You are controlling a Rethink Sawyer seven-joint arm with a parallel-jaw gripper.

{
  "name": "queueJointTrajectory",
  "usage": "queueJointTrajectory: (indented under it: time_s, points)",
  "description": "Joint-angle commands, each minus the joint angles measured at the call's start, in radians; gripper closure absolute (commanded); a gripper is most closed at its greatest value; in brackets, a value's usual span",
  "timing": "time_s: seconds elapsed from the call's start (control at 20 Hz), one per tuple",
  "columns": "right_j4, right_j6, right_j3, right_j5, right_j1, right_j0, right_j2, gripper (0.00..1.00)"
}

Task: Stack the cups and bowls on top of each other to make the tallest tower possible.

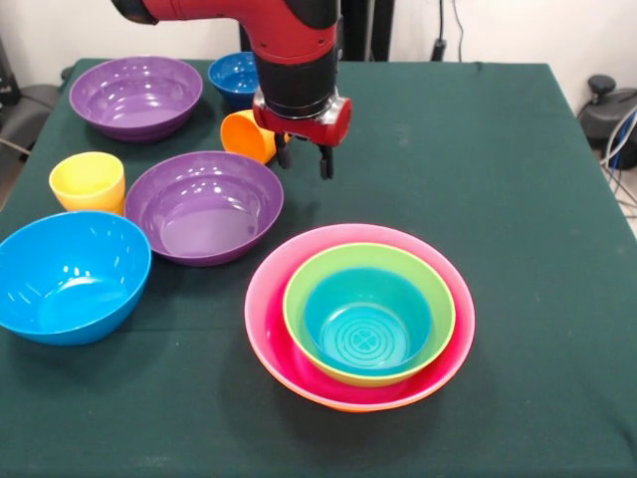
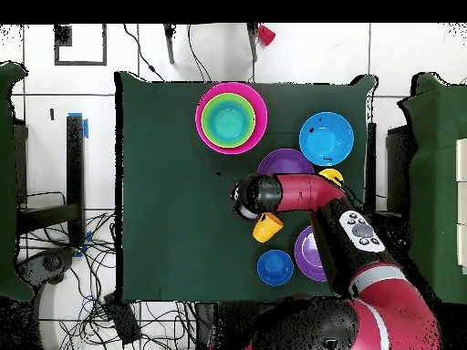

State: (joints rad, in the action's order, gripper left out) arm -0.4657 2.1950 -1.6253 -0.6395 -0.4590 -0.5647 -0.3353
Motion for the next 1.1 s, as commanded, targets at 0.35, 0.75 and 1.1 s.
queueJointTrajectory:
  time_s: [0.35, 0.75, 1.1]
  points:
    - [-0.119, -0.262, 0.076, -0.078, 0.04, 0.02, -0.061, 0.0]
    - [-0.129, -0.263, 0.118, -0.095, 0.061, 0.023, -0.069, 0.0]
    - [-0.109, -0.292, 0.112, -0.152, 0.041, 0.002, -0.083, 0.0]
